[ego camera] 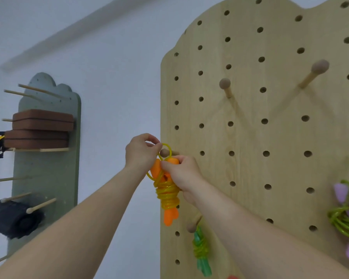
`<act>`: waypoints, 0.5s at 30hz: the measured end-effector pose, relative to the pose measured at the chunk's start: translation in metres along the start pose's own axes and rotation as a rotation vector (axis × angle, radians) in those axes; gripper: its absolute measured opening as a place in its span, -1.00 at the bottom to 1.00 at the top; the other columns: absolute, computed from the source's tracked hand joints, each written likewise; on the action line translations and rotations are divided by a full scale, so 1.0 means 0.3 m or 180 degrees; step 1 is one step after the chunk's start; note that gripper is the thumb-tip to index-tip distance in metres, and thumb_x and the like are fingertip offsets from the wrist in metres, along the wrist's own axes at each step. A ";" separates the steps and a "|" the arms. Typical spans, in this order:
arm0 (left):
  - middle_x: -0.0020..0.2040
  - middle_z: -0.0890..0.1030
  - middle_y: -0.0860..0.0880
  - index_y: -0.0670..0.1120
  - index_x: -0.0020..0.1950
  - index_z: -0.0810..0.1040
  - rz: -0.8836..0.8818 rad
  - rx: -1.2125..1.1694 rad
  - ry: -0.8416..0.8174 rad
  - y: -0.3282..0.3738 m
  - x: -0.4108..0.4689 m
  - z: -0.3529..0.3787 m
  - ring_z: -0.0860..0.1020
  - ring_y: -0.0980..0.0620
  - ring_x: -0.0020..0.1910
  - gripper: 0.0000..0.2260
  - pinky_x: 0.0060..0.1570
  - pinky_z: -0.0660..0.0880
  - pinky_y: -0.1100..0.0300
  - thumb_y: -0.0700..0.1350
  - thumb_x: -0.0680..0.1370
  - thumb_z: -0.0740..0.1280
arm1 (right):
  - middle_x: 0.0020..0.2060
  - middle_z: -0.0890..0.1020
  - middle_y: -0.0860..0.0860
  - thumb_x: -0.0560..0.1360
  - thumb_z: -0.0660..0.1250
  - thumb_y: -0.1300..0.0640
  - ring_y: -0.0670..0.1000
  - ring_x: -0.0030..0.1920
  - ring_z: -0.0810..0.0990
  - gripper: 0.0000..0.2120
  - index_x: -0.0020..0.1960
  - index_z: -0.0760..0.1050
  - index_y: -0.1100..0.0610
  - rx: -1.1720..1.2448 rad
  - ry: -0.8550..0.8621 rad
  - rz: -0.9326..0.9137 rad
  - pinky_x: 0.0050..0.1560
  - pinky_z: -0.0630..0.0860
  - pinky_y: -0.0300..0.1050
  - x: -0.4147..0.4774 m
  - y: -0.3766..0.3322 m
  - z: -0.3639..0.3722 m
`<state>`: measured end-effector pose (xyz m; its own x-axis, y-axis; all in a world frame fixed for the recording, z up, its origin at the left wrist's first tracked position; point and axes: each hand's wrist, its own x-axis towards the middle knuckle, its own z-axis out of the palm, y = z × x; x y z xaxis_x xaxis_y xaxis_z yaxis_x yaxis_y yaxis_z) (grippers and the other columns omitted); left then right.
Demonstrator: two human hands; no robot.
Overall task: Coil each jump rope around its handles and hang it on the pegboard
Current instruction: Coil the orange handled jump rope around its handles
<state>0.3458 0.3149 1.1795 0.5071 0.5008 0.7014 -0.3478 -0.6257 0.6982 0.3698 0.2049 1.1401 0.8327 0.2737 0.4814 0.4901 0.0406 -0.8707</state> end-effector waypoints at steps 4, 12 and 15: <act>-0.07 0.60 0.11 0.00 0.00 0.66 0.0391 0.0404 -0.0508 -0.006 -0.013 0.024 0.54 0.08 0.01 -0.85 0.03 0.49 0.16 0.00 0.53 0.34 | -0.36 0.56 0.08 0.44 0.37 0.10 0.09 -0.31 0.55 -0.80 -0.32 0.45 0.10 -0.0148 0.0227 0.0151 -0.19 0.60 0.10 0.064 0.017 0.008; 0.13 0.62 -0.02 -0.05 0.33 0.50 0.0658 0.0606 -0.0661 -0.060 -0.044 0.082 0.52 0.00 0.19 -0.71 0.19 0.42 0.18 -0.12 0.60 0.24 | 0.00 0.63 0.10 0.53 0.33 -0.10 0.13 -0.06 0.59 -0.67 0.07 0.49 0.18 -0.1089 0.0740 0.0387 -0.19 0.45 -0.09 0.095 0.107 -0.021; 0.03 0.63 0.01 -0.03 0.32 0.50 0.0689 0.0666 -0.0678 -0.068 -0.039 0.084 0.54 -0.02 0.14 -0.72 0.18 0.45 0.11 -0.10 0.61 0.23 | 0.09 0.60 0.11 0.56 0.28 -0.14 0.15 0.08 0.58 -0.58 0.18 0.45 0.21 -0.1559 0.0689 0.0376 -0.11 0.43 -0.08 0.073 0.103 -0.022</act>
<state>0.3667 0.3068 1.1535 0.5998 0.2215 0.7689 -0.3074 -0.8234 0.4769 0.4049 0.2058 1.1244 0.8981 0.0430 0.4377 0.4096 -0.4446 -0.7966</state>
